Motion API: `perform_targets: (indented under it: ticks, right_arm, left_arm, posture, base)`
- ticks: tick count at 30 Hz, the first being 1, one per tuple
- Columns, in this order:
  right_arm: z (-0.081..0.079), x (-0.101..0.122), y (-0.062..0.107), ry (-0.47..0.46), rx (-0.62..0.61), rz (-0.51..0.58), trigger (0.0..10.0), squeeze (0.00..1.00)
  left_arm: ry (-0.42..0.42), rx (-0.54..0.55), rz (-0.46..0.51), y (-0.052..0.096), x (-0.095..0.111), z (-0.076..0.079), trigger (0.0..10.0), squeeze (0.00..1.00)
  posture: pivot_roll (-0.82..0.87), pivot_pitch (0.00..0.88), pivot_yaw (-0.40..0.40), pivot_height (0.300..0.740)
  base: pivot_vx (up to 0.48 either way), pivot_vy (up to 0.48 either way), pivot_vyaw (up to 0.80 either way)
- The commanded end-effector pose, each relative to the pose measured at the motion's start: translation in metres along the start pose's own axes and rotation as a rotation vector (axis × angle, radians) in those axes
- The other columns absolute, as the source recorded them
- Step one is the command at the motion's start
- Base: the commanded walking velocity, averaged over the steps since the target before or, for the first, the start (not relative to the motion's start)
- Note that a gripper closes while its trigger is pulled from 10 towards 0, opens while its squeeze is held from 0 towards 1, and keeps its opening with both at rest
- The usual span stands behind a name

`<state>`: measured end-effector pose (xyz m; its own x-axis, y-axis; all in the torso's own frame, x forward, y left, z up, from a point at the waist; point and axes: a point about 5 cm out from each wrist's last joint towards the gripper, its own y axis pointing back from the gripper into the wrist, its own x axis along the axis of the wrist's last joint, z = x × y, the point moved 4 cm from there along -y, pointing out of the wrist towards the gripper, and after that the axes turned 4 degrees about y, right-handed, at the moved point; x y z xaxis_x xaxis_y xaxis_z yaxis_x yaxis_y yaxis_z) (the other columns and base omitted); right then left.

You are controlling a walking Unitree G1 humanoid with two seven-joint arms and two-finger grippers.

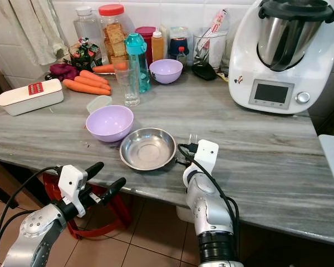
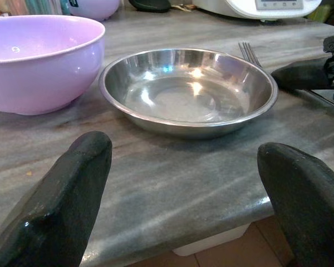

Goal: Setting the table

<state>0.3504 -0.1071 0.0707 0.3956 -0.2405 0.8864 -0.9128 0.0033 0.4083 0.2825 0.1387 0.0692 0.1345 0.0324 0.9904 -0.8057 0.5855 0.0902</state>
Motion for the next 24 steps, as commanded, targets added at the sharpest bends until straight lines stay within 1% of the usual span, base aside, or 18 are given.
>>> perform_targets:
  ticks: [1, 3, 4, 6, 7, 8, 14, 15, 16, 17, 18, 21, 24]
  right_arm:
    - [-0.005, 0.002, -0.002, -0.007, 0.008, -0.001, 10.0, 0.62]
    - [-0.005, 0.002, -0.002, -0.007, 0.008, -0.001, 10.0, 0.62]
    - [-0.005, 0.002, -0.002, -0.009, 0.009, -0.001, 10.0, 0.67]
    - [-0.006, 0.001, -0.003, -0.009, 0.009, 0.0, 10.0, 0.67]
    - [-0.006, 0.001, -0.003, -0.011, 0.009, 0.001, 10.0, 0.73]
    - [-0.006, 0.001, -0.003, -0.013, 0.01, 0.002, 10.0, 0.85]
    - [-0.006, 0.001, -0.003, -0.021, 0.008, 0.005, 10.0, 0.87]
    - [-0.006, 0.003, -0.003, -0.024, 0.007, 0.01, 10.0, 0.89]
    - [-0.006, 0.004, -0.003, -0.026, 0.006, 0.013, 10.0, 0.89]
    - [-0.006, 0.005, -0.003, -0.029, 0.006, 0.02, 10.0, 0.92]
    - [-0.005, 0.01, -0.002, -0.028, 0.007, 0.04, 10.0, 1.0]
    - [-0.005, 0.017, 0.001, -0.022, 0.014, 0.069, 10.0, 1.0]
    - [0.001, 0.022, 0.005, 0.001, 0.009, 0.099, 10.0, 1.0]
  left_arm:
    - [-0.001, -0.02, 0.003, -0.001, 0.003, 0.002, 10.0, 0.0]
    - [-0.001, -0.021, 0.002, -0.001, 0.003, 0.003, 10.0, 0.0]
    - [0.0, -0.021, 0.001, -0.001, 0.002, 0.003, 10.0, 0.0]
    - [0.002, -0.023, 0.002, -0.001, 0.002, 0.004, 10.0, 0.0]
    - [0.002, -0.023, 0.002, -0.001, 0.002, 0.004, 10.0, 0.0]
    - [0.003, -0.023, 0.002, -0.001, 0.002, 0.004, 10.0, 0.0]
    - [0.004, -0.025, 0.003, -0.001, 0.002, 0.005, 10.0, 0.0]
    - [0.004, -0.024, 0.003, -0.001, 0.002, 0.005, 10.0, 0.0]
    - [0.004, -0.024, 0.003, -0.002, 0.002, 0.005, 10.0, 0.0]
    - [0.003, -0.024, 0.003, -0.002, 0.002, 0.005, 10.0, 0.0]
    - [0.003, -0.023, 0.004, -0.002, 0.002, 0.005, 10.0, 0.0]
    - [0.003, -0.021, 0.006, -0.002, 0.003, 0.005, 10.0, 0.0]
    - [0.004, -0.021, 0.01, -0.002, 0.003, 0.005, 10.0, 0.0]
  posture:
    - [-0.11, 0.003, 0.044, 0.74]
    - [-0.11, 0.003, 0.044, 0.74]
    - [-0.11, 0.003, 0.044, 0.74]
    - [-0.11, 0.003, 0.044, 0.74]
    - [-0.11, 0.003, 0.044, 0.74]
    - [-0.11, 0.003, 0.044, 0.74]
    - [-0.1, 0.005, 0.043, 0.74]
    - [-0.1, 0.005, 0.043, 0.74]
    - [-0.1, 0.005, 0.042, 0.74]
    - [-0.1, 0.005, 0.042, 0.74]
    - [-0.1, 0.005, 0.042, 0.74]
    - [-0.1, 0.005, 0.042, 0.74]
    - [-0.11, 0.005, 0.042, 0.74]
  base:
    - [0.0, 0.0, 0.0]
    - [0.0, 0.0, 0.0]
    - [0.0, 0.0, 0.0]
    - [0.0, 0.0, 0.0]
    - [0.0, 0.0, 0.0]
    - [0.0, 0.0, 0.0]
    - [0.0, 0.0, 0.0]
    - [0.0, 0.0, 0.0]
    - [0.0, 0.0, 0.0]
    - [0.0, 0.0, 0.0]
    - [0.0, 0.0, 0.0]
    - [0.0, 0.0, 0.0]
    - [0.0, 0.0, 0.0]
